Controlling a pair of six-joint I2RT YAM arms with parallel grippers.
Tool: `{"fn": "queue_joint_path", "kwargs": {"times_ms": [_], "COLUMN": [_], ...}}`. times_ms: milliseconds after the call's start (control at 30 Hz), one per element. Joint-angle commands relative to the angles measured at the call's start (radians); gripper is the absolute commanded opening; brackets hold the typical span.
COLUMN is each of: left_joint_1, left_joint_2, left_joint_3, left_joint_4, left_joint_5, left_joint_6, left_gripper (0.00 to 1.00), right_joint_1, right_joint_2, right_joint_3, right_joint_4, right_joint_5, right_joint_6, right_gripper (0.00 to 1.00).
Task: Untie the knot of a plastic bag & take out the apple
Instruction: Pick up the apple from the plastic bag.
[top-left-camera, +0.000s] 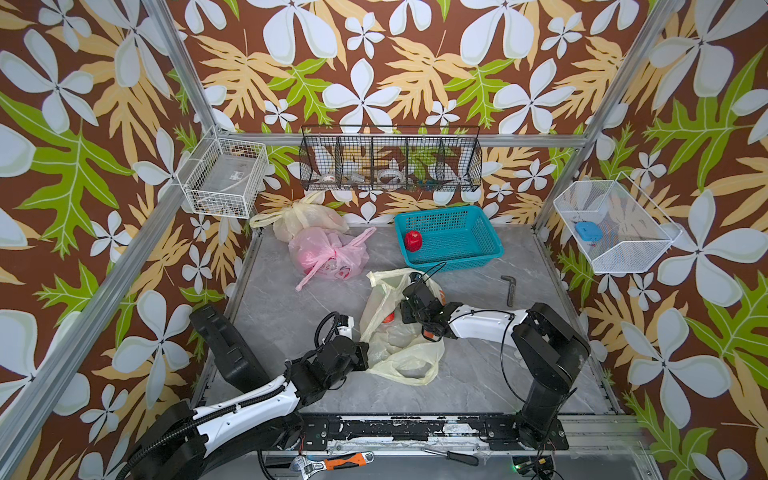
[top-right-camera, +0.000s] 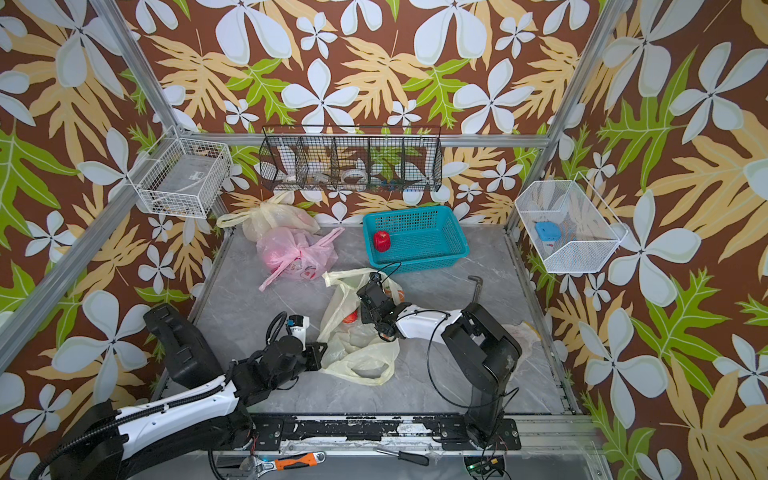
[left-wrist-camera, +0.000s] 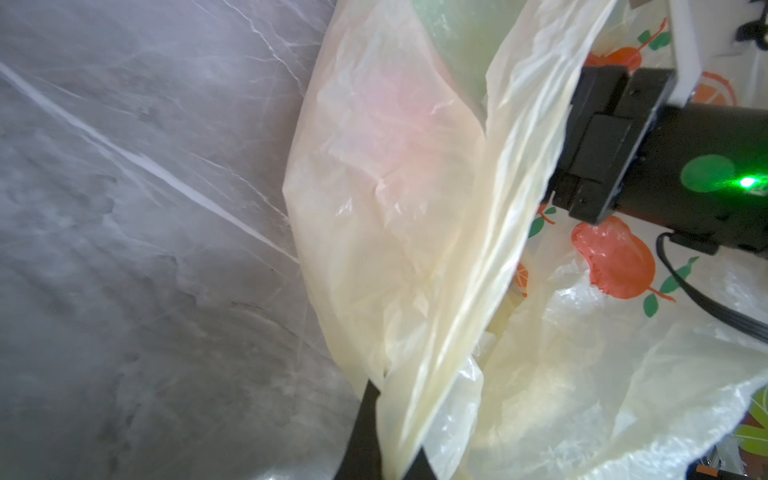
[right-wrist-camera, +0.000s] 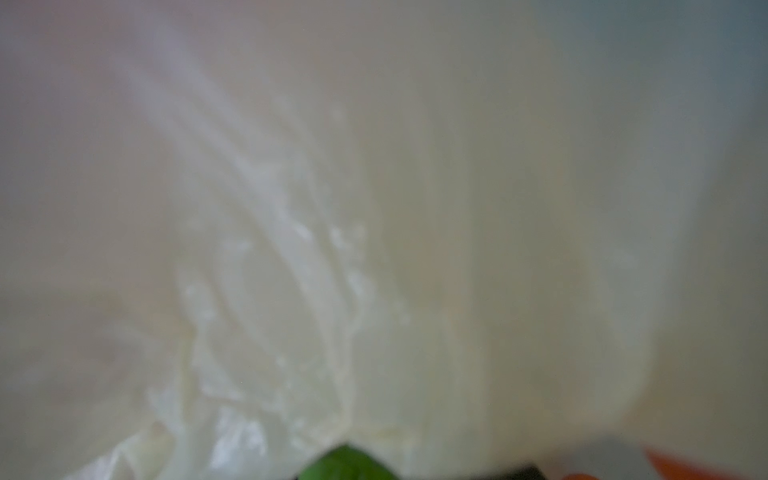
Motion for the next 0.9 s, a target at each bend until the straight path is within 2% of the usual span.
{"fn": "queue_joint_path", "kwargs": {"times_ms": [0,600,867], "left_joint_1": [0.001,0.001,0.002], "left_joint_2": [0.002,0.027,0.001], "left_joint_3": [0.002,0.043,0.072], "left_joint_4": [0.005,-0.007,-0.092], "left_joint_5": [-0.021,-0.091,-0.138], "left_joint_6": [-0.011,-0.02,0.007], "left_gripper": [0.0,0.0,0.0], "right_joint_1": [0.015,0.261,0.274], "right_joint_2": [-0.033,-0.331,-0.512], "right_joint_3": [-0.017,-0.094,-0.085], "right_joint_4": [0.031,-0.166,-0.242], "right_joint_5": [0.005,0.127,0.173], "right_joint_6": [-0.015,-0.027,-0.026], "right_gripper": [0.46,0.46,0.47]}}
